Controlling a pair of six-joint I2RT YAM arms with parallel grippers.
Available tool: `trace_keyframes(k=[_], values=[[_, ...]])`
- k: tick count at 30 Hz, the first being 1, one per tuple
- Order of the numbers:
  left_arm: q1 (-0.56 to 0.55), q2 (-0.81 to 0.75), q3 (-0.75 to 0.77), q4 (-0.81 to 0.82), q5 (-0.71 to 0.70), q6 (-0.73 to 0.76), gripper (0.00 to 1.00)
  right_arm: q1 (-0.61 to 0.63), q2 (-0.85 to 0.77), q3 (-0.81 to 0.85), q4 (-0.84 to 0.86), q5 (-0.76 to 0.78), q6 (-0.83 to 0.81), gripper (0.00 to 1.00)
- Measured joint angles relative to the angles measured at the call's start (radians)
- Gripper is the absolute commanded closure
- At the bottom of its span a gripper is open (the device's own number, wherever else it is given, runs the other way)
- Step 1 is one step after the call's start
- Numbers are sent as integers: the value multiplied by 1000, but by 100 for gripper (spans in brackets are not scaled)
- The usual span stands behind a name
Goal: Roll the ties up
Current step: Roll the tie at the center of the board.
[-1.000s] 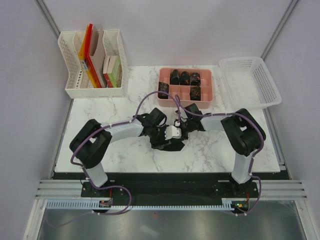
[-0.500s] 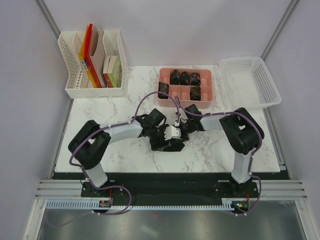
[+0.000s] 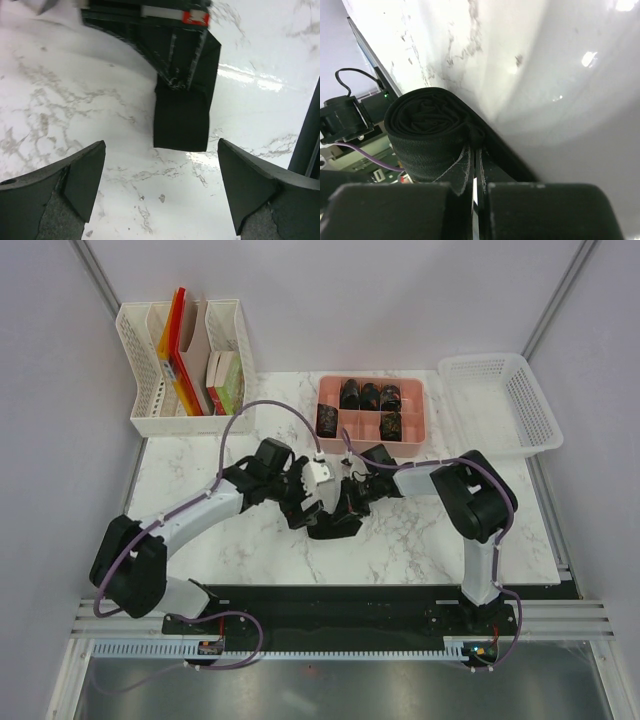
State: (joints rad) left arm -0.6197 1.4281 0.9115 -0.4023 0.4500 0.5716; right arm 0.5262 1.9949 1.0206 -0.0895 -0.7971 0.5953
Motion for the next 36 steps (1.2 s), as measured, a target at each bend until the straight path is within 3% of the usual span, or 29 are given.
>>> trace_keyframes(k=[6,14,23,29,36], values=[[132,-19,71,-52,85,-64,0,4,1,4,28,6,-32,100],[129,-20,-19,-101,202,72,5,28,-3,16,49,37,-79,100],[-2,43,-88,59,74,86,10,45,-12,16,71,69,-90,100],[-18,85,-102,149,-12,86,13,48,-12,16,86,80,-87,100],[1,13,-149,153,14,119,12,51,-14,12,98,84,-92,100]])
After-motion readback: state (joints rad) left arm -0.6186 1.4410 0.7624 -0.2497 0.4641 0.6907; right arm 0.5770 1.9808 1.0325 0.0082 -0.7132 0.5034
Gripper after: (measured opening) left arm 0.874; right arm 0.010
